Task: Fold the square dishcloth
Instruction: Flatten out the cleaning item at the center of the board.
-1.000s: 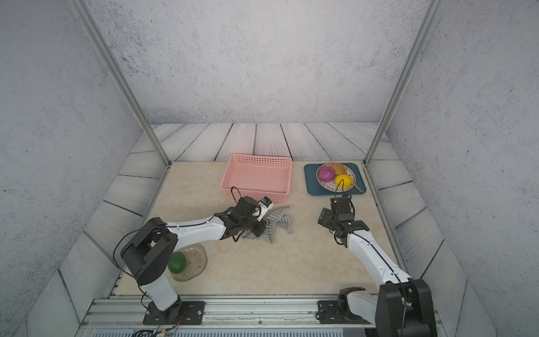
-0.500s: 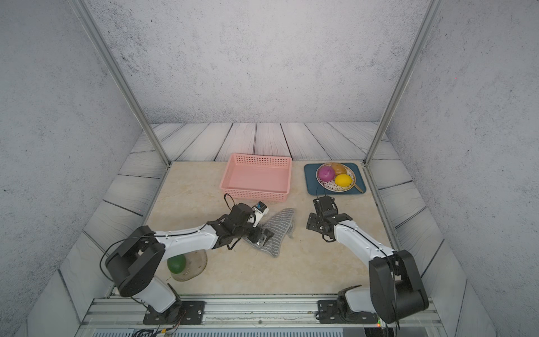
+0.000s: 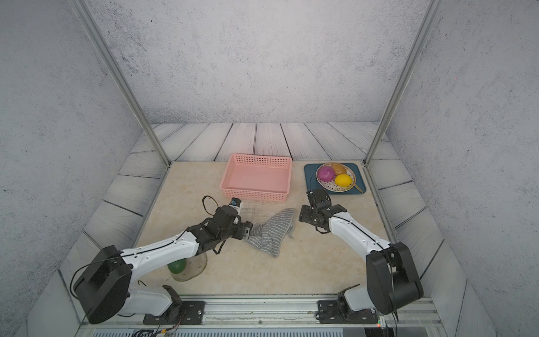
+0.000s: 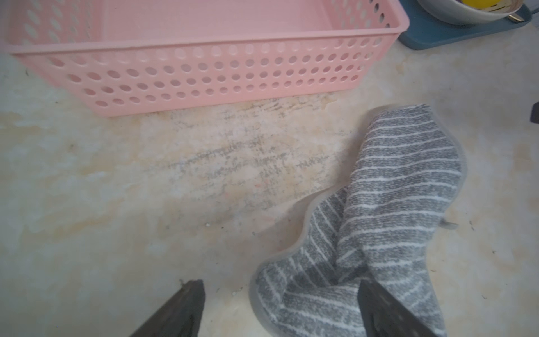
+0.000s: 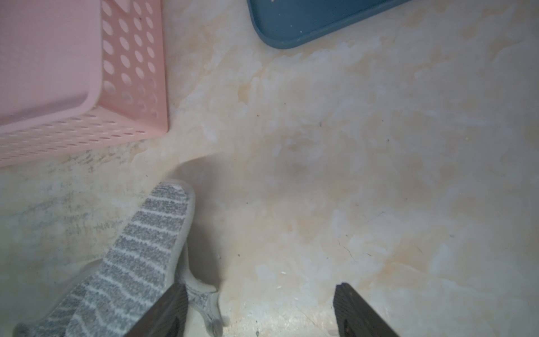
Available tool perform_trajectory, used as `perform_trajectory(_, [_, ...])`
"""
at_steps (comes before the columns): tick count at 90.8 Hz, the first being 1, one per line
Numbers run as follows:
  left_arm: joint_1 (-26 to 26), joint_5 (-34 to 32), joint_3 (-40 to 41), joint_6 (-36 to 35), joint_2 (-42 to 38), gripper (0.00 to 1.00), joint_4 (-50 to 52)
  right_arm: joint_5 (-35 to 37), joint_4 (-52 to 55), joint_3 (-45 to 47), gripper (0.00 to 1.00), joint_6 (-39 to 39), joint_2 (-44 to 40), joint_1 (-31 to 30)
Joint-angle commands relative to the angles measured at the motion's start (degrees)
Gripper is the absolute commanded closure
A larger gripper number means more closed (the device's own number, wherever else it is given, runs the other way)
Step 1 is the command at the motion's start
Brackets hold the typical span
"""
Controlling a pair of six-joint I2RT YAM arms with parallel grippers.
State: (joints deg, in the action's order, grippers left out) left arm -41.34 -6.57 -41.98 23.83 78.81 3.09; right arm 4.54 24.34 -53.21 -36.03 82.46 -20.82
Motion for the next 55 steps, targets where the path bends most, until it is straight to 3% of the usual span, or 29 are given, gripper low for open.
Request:
perform_trajectory(1, [3.34, 2.86, 0.75, 3.58, 1.45, 0.12, 1.94, -2.74, -0.75, -3.34, 0.23, -0.18, 3.74, -0.15])
perform_trajectory(13, [7.32, 10.31, 1.79, 4.97, 3.98, 0.16, -0.86, -4.00, -1.51, -7.36, 0.25, -0.44, 9.11, -0.21])
perform_trajectory(25, [7.77, 14.88, 0.89, 4.74, 7.45, 0.23, -2.59, -6.91, -3.45, -10.15, 0.28, -1.15, 13.63, -0.10])
perform_trajectory(55, [9.06, 18.06, 0.08, 5.33, 11.75, 0.35, -2.25, -10.70, -5.78, -12.09, 0.31, -2.75, 19.80, -0.15])
